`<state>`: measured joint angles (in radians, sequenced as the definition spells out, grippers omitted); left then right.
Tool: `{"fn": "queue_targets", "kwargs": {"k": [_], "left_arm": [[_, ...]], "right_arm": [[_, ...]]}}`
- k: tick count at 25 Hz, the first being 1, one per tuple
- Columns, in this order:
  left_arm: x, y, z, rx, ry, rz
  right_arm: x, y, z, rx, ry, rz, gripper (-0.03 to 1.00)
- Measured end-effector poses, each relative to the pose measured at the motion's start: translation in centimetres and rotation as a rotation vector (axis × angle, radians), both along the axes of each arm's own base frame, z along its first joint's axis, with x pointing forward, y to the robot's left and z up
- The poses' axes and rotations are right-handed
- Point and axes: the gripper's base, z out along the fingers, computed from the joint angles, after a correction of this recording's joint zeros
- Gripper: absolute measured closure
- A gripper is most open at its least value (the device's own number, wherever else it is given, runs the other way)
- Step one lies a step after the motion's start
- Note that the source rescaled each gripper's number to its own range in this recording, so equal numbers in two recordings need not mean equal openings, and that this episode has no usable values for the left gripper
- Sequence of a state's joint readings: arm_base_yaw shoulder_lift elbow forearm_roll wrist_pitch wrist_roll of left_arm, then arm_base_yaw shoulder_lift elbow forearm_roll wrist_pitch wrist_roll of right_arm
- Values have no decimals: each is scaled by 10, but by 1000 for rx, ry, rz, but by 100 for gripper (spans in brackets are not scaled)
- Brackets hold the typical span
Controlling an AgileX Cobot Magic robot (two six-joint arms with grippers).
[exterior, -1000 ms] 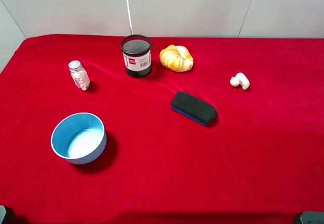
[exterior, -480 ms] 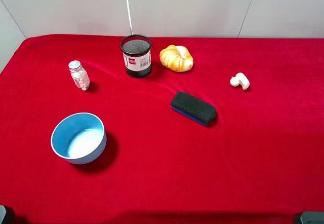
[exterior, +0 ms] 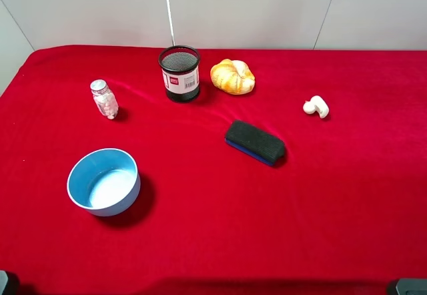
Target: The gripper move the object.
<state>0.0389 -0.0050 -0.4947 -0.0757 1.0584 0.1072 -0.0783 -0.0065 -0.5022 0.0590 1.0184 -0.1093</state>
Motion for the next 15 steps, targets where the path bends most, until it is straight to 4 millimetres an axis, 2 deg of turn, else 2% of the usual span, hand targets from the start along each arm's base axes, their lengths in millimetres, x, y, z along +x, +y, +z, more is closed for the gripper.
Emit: {"fn": "queue_targets", "kwargs": {"k": [15], "left_arm": [[0, 0, 0, 0, 0, 0]], "right_arm": [[0, 1, 0, 8, -1, 6, -3]]}}
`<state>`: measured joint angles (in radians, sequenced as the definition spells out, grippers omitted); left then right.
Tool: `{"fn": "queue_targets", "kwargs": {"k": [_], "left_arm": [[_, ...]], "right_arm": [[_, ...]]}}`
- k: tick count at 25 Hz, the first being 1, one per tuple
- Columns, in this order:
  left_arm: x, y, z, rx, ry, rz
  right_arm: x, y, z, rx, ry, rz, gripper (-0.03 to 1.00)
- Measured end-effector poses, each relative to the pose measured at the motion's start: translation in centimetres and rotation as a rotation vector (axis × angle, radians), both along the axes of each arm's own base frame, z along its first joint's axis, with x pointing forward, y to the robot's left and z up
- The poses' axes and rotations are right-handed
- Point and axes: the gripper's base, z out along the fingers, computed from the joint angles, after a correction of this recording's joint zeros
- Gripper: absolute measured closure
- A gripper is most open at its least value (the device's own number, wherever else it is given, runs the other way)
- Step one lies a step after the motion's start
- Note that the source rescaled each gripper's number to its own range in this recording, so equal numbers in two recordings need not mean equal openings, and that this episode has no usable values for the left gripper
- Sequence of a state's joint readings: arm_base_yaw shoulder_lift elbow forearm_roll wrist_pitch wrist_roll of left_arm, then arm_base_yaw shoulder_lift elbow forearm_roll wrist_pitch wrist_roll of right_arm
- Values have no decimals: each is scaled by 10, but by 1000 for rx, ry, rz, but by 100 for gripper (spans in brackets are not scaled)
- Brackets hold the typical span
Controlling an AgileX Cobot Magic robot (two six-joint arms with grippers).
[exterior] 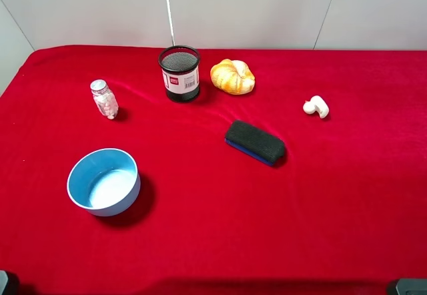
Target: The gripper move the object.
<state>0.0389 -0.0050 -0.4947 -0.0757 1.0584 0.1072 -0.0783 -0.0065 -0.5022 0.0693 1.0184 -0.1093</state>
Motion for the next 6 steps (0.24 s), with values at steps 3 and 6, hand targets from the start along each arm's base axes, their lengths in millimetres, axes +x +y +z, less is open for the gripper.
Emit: {"fn": "queue_targets", "kwargs": {"k": [3, 6], "left_arm": [[0, 0, 0, 0, 0, 0], [0, 0, 0, 0, 0, 0]], "right_arm": [[0, 0, 0, 0, 0, 0, -3], [0, 0, 0, 0, 0, 0, -3]]}}
